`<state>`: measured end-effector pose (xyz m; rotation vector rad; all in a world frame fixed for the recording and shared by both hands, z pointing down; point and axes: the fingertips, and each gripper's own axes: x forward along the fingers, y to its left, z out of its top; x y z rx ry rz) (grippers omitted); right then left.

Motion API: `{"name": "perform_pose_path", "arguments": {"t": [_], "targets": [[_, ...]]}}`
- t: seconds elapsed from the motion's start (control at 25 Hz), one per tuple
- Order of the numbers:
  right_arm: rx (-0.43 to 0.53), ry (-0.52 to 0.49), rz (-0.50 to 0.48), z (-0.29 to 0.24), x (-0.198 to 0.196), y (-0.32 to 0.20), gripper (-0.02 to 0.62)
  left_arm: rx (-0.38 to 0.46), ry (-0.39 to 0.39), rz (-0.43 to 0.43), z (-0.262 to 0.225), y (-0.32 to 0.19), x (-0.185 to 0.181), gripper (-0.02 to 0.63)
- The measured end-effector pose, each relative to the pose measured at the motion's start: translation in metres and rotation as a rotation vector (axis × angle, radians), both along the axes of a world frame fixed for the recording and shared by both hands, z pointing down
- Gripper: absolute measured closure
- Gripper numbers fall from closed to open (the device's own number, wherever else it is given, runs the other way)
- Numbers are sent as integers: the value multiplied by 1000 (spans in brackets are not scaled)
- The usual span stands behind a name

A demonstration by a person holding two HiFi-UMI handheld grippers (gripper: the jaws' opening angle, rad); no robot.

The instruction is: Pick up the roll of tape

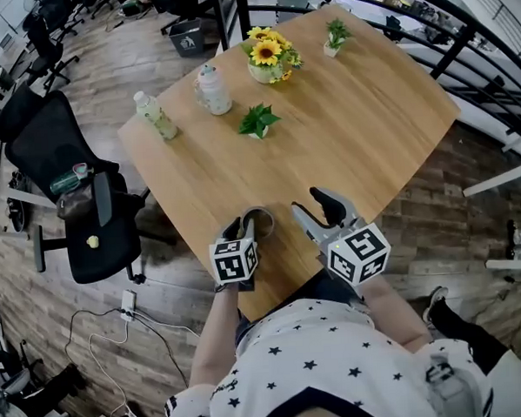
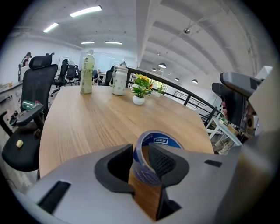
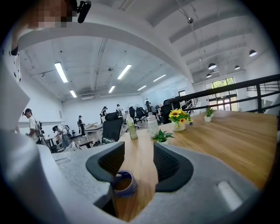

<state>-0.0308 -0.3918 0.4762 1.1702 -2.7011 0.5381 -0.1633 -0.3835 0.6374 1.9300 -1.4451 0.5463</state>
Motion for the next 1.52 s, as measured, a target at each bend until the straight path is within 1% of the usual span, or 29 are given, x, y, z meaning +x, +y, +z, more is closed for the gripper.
{"name": "perform_pose_path", "arguments": {"t": [0.08,0.2,0.4,0.6,0.76,1.08,1.28,1.52], "targets": [[-3,1,-1,2,0,1,405,1,-3,-8,0,-1,-1,501],[-4,2,-5,2,-1,3,405,6,-11,-13,0,-2,-3,534],[-2,8,-10,0,-2,8,405,13,-26,-12,-1,-1,-4,540],[4,9,-6,-5,-3,15,405,23,-12,-26,-9,4,-9,546],[12,7,-5,-8,-5,24,405,69,19,-45,-27,12,-12,548],[42,-20,1,-21,-11,50,405,179,84,-82,-80,40,-23,549],[63,-22,-13,-28,-12,70,405,228,126,-107,-108,62,-26,549],[83,-31,-3,-39,-1,93,405,272,157,-125,-133,93,-20,551]]}}
